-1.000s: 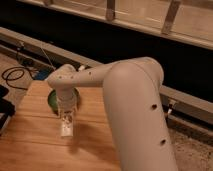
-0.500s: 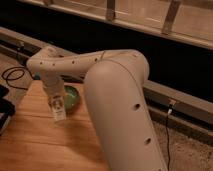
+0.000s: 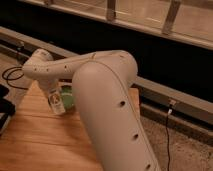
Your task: Place the bottle in the ceramic bowl
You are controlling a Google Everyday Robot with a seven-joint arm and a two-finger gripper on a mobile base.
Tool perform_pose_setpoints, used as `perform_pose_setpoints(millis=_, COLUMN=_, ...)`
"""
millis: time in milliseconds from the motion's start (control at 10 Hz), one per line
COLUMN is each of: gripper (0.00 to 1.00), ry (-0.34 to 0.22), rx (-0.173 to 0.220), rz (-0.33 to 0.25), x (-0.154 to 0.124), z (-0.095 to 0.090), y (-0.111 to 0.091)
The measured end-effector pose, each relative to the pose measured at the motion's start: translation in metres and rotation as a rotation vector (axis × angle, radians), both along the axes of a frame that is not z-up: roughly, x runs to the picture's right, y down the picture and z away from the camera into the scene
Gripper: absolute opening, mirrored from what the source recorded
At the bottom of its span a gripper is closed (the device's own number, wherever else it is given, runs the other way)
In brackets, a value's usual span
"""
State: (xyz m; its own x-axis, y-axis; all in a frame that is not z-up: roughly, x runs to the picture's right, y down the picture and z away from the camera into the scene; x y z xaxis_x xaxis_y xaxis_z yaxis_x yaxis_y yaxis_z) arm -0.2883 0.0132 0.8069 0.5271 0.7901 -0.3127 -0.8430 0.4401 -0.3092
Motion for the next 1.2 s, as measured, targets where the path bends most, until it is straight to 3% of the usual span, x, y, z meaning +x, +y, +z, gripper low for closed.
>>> perform_pose_setpoints(millis=700, gripper=0.0, ry=0.014, rx=0.0, rz=0.001, x=0.003, z=0.003, y=0.0)
perform_pose_setpoints(millis=1000, gripper=0.0, ry=0.083, rx=0.004, rz=0.003, x=0.03, z=0.032, y=-0.011)
perform_pose_setpoints(millis=1200, gripper=0.0, ry=0.139, rx=-0.021, rz=-0.001, x=0.046, z=0.061, y=-0.01)
